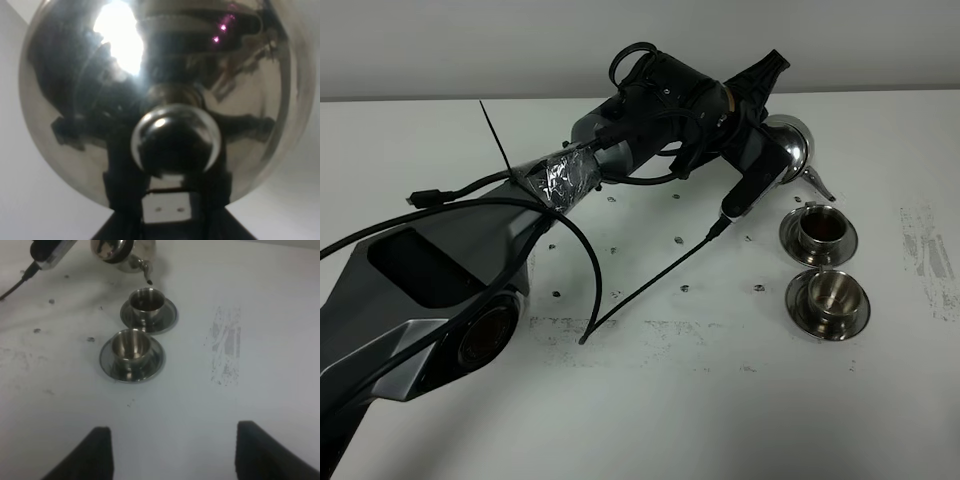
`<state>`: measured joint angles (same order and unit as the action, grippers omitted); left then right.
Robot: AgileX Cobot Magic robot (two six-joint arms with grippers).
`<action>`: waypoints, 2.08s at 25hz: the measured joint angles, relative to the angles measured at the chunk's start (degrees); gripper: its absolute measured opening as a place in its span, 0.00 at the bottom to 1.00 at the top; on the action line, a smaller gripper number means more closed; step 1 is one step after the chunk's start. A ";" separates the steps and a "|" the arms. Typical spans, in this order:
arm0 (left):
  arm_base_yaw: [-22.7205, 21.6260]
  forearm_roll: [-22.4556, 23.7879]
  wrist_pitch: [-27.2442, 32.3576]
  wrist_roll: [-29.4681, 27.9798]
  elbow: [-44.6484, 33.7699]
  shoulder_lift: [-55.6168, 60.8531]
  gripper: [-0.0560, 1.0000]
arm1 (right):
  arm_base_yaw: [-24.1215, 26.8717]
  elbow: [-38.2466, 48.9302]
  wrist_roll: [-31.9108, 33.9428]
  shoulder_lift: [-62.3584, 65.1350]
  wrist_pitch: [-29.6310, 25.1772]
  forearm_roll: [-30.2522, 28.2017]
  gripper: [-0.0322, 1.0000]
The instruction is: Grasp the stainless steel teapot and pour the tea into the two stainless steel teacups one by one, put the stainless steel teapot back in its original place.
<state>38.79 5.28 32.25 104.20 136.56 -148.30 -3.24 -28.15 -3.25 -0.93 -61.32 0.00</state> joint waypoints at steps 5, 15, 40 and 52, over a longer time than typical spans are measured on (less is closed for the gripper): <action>0.00 0.00 3.46 -15.29 0.00 2.69 0.23 | 0.00 0.00 0.00 0.00 0.00 0.00 0.52; -1.01 3.69 17.35 -61.94 0.10 9.59 0.23 | 0.00 0.00 0.00 0.00 0.00 0.00 0.52; -1.62 -0.17 27.07 -72.80 0.10 2.98 0.23 | 0.00 0.00 0.00 0.00 0.00 0.00 0.52; -1.62 -0.21 26.47 -72.58 0.10 0.86 0.23 | 0.00 0.00 0.00 0.00 0.00 0.00 0.52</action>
<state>37.17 5.07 58.72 31.61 136.66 -147.44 -3.24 -28.15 -3.25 -0.93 -61.32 0.00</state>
